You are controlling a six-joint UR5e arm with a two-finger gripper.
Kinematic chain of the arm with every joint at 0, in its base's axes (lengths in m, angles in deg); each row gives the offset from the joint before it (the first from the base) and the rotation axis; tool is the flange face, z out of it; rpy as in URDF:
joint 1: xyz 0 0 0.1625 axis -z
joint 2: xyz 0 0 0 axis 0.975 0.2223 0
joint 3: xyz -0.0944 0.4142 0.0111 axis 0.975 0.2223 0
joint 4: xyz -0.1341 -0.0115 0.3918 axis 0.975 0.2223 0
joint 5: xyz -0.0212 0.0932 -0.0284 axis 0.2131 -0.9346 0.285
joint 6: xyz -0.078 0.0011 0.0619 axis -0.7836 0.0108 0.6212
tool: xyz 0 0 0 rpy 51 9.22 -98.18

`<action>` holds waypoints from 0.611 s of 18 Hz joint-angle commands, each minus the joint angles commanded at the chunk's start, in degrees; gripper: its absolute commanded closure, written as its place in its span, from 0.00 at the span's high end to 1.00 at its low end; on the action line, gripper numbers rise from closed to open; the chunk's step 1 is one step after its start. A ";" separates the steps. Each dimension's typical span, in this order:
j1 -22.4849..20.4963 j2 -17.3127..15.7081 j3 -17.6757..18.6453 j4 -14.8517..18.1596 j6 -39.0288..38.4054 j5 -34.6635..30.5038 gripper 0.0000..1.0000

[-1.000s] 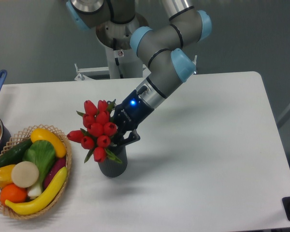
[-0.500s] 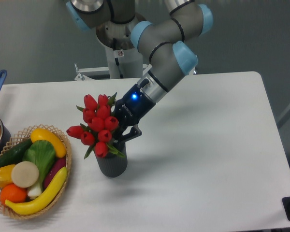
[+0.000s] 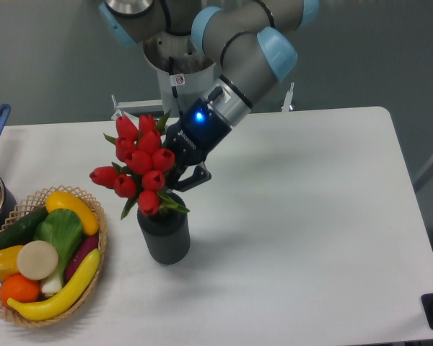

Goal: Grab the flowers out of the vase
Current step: 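Lift the gripped tulip bunch straight up out of the black vase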

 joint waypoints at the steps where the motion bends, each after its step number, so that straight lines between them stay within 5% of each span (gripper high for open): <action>1: -0.09 -0.26 0.00 0.00 -0.18 0.09 0.47; 11: -1.05 -1.67 -3.96 0.00 -7.30 4.57 0.47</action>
